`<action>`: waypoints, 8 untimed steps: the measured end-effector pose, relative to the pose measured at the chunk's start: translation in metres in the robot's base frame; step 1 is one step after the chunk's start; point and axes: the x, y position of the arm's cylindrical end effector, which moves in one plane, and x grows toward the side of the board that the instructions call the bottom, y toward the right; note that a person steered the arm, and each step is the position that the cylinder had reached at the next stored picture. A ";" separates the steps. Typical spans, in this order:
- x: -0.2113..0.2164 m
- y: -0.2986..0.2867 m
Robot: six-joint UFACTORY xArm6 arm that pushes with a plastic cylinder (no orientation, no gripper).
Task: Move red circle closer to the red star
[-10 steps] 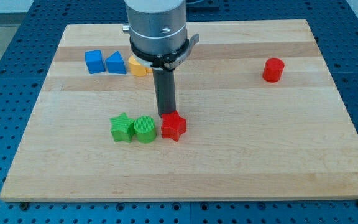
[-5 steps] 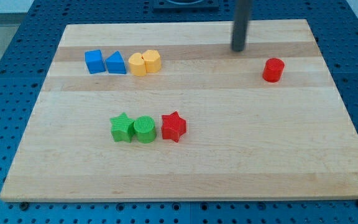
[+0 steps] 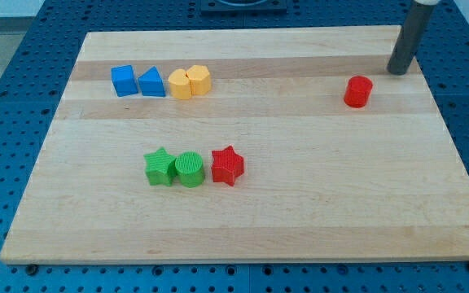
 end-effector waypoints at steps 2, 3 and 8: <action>0.033 -0.054; 0.049 -0.083; 0.126 -0.179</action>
